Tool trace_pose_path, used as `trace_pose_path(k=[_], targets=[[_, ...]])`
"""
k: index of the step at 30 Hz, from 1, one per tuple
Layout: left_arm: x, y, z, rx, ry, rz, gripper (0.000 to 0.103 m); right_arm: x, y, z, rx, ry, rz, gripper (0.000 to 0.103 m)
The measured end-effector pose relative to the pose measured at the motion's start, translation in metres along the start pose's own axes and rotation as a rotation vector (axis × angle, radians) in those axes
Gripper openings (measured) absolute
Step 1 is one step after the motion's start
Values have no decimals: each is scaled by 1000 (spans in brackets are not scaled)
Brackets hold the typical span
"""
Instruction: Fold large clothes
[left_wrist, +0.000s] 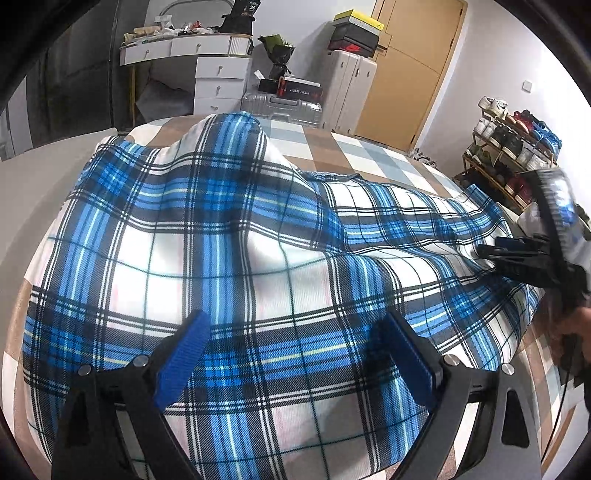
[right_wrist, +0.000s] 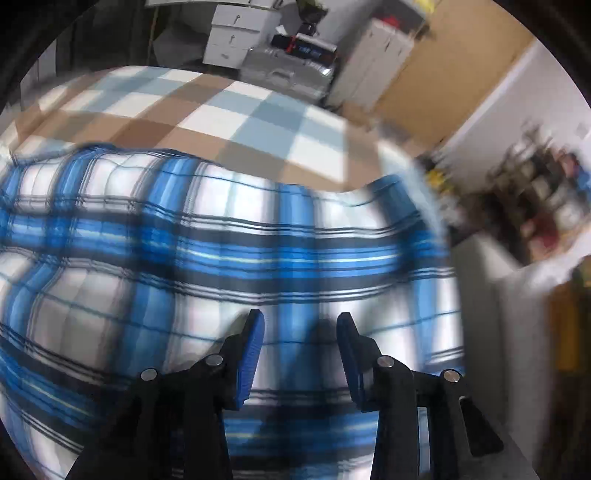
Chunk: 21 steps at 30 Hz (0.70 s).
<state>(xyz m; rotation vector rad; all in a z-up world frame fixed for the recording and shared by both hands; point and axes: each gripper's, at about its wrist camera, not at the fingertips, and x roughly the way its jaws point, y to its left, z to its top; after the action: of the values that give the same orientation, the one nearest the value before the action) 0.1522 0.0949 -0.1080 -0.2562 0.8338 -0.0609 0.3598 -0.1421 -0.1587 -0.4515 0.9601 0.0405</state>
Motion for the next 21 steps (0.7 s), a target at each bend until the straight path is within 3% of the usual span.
trace_pose_path(k=[2, 5, 6, 10, 12, 15, 19, 21], targets=[[0, 1, 0, -2, 1, -3, 92, -6, -9, -18, 104, -46, 148, 37], [1, 1, 0, -1, 9, 1, 92, 10, 7, -49, 94, -23, 215, 39], [2, -1, 1, 2, 11, 4, 92, 15, 16, -50, 75, -5, 208, 39], [3, -3, 2, -2, 13, 2, 92, 30, 21, -65, 100, -72, 205, 39], [3, -2, 3, -2, 14, 2, 92, 24, 26, -70, 111, -175, 210, 39], [4, -4, 3, 4, 17, 11, 92, 24, 46, -89, 59, -253, 299, 39], [6, -9, 2, 19, 25, 34, 93, 70, 70, -98, 53, -154, 370, 40], [9, -13, 2, 34, 36, 49, 94, 88, 65, -91, 103, -181, 409, 41]])
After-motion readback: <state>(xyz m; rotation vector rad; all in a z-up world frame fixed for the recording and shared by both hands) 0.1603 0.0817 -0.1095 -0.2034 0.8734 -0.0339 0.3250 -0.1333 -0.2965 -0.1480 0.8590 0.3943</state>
